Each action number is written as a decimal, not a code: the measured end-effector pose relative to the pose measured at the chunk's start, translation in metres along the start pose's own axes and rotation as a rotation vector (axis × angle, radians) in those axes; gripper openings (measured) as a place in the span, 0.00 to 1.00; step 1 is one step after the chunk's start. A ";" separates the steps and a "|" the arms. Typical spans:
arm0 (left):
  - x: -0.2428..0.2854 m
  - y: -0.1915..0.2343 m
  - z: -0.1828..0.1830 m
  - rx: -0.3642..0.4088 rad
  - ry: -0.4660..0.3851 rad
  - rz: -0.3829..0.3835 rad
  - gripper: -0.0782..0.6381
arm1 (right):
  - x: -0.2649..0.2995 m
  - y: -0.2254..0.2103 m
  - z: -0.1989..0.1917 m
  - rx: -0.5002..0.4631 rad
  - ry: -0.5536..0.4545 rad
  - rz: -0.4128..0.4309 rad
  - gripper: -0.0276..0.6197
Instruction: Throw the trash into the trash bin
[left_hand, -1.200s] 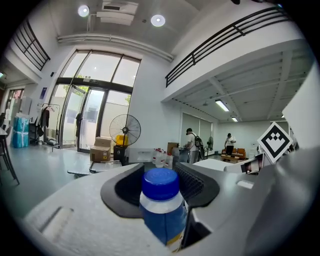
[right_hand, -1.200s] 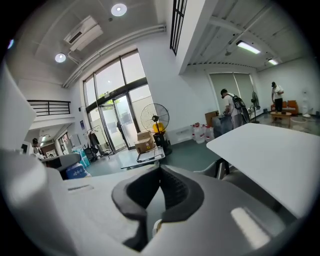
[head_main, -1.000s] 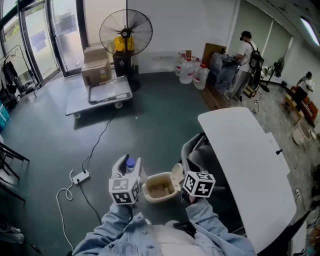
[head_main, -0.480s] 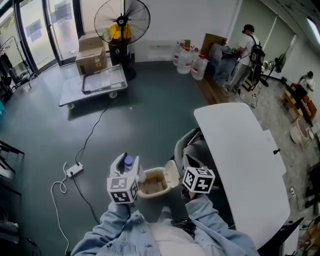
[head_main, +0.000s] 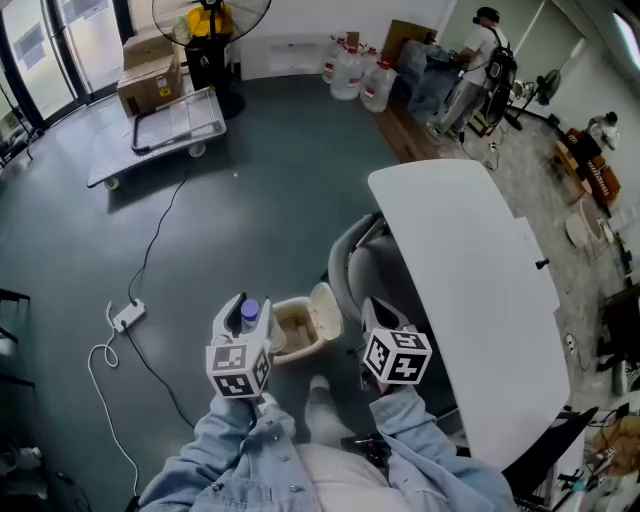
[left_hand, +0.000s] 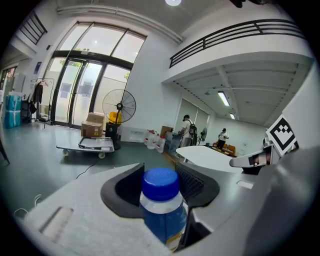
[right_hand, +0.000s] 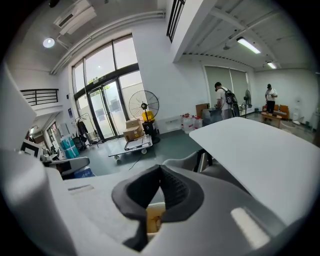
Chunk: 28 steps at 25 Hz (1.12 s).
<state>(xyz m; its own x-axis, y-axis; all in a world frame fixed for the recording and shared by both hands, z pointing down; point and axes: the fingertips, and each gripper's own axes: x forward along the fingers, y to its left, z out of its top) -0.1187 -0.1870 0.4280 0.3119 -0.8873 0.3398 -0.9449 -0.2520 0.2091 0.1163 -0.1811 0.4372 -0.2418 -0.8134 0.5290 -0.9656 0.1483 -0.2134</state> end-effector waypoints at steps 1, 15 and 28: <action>0.004 -0.003 -0.010 0.001 0.016 -0.009 0.39 | -0.002 -0.003 -0.006 -0.002 0.003 -0.006 0.05; 0.042 -0.010 -0.120 0.056 0.196 -0.124 0.39 | -0.006 -0.026 -0.138 0.090 0.192 -0.123 0.05; 0.101 0.002 -0.227 0.092 0.187 -0.140 0.39 | 0.080 -0.073 -0.279 0.057 0.338 -0.118 0.05</action>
<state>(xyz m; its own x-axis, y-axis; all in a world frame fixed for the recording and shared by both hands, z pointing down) -0.0670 -0.1893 0.6705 0.4453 -0.7567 0.4787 -0.8936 -0.4090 0.1848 0.1408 -0.0996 0.7242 -0.1556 -0.5901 0.7922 -0.9843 0.0252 -0.1746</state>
